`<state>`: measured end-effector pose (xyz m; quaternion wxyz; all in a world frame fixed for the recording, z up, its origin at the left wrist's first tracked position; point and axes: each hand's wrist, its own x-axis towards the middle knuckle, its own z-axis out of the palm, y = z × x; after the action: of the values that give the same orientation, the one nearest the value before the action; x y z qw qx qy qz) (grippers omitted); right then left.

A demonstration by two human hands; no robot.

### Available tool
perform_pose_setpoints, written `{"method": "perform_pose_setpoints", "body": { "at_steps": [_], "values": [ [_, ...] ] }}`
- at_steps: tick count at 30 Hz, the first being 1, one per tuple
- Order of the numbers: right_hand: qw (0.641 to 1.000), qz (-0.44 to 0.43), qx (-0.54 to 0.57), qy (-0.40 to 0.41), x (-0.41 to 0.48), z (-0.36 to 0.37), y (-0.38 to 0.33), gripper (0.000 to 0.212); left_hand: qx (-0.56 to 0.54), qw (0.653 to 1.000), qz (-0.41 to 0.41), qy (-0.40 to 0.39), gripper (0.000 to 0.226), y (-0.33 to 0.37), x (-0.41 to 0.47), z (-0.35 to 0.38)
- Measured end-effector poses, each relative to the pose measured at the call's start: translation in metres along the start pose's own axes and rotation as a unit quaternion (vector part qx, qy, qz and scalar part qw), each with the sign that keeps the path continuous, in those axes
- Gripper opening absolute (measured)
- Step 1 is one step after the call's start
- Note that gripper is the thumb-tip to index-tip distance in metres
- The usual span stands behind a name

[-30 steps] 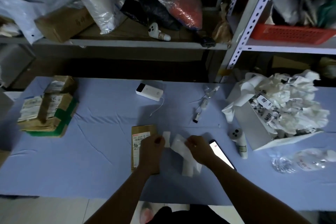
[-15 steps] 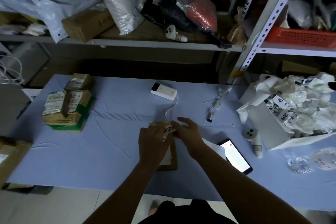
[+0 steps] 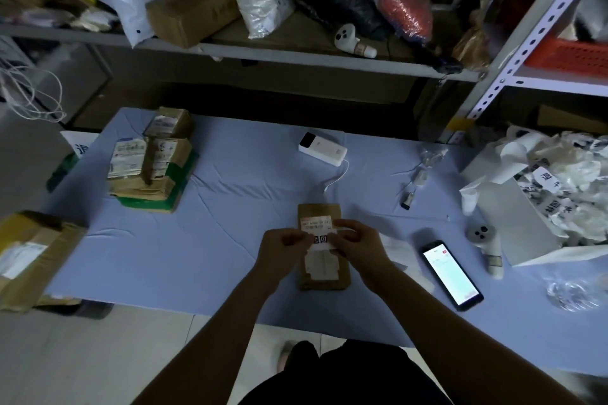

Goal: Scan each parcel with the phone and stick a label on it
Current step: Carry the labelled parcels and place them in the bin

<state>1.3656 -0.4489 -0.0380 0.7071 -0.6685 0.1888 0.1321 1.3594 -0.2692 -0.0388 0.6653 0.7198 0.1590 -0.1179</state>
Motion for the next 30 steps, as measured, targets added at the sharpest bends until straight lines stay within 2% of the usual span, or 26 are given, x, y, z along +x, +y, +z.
{"method": "perform_pose_setpoints", "body": {
  "at_steps": [3, 7, 9, 14, 16, 19, 22, 25, 27, 30],
  "values": [
    [0.999, 0.01, -0.033, -0.004, -0.002, -0.002, 0.012, 0.03, 0.04, 0.999, 0.005, 0.004, 0.01, -0.007, 0.002, 0.0],
    [0.987, 0.019, -0.158, 0.022, -0.001, -0.005, 0.023, 0.036, 0.207, 0.975, 0.073, 0.016, 0.009, -0.021, 0.004, 0.007],
    [0.982, 0.014, -0.187, 0.03, -0.001, -0.004, 0.029, 0.038, 0.256, 0.962, 0.086, 0.034, 0.01, -0.029, 0.003, 0.013],
    [0.947, -0.034, -0.316, 0.053, 0.004, -0.001, 0.034, 0.054, 0.297, 0.948, 0.087, 0.072, 0.011, -0.044, 0.0, 0.027],
    [0.939, -0.053, -0.334, 0.06, 0.007, -0.001, 0.034, 0.058, 0.309, 0.943, 0.089, 0.083, 0.012, -0.048, 0.0, 0.029],
    [0.926, -0.073, -0.364, 0.063, 0.01, -0.003, 0.036, 0.05, 0.323, 0.936, 0.105, 0.087, 0.016, -0.051, 0.0, 0.032],
    [0.895, -0.081, -0.436, 0.051, 0.01, -0.002, 0.041, 0.028, 0.335, 0.931, 0.111, 0.088, 0.022, -0.053, -0.004, 0.035],
    [0.864, -0.078, -0.495, 0.05, 0.008, 0.002, 0.043, 0.007, 0.34, 0.931, 0.108, 0.078, 0.016, -0.054, -0.003, 0.033],
    [0.858, -0.079, -0.505, 0.048, 0.006, 0.004, 0.046, 0.011, 0.337, 0.933, 0.103, 0.074, 0.023, -0.055, -0.001, 0.029],
    [0.835, -0.098, -0.539, 0.057, 0.002, 0.005, 0.05, 0.017, 0.375, 0.915, 0.141, 0.047, 0.021, -0.056, 0.001, 0.028]
  ]
}}
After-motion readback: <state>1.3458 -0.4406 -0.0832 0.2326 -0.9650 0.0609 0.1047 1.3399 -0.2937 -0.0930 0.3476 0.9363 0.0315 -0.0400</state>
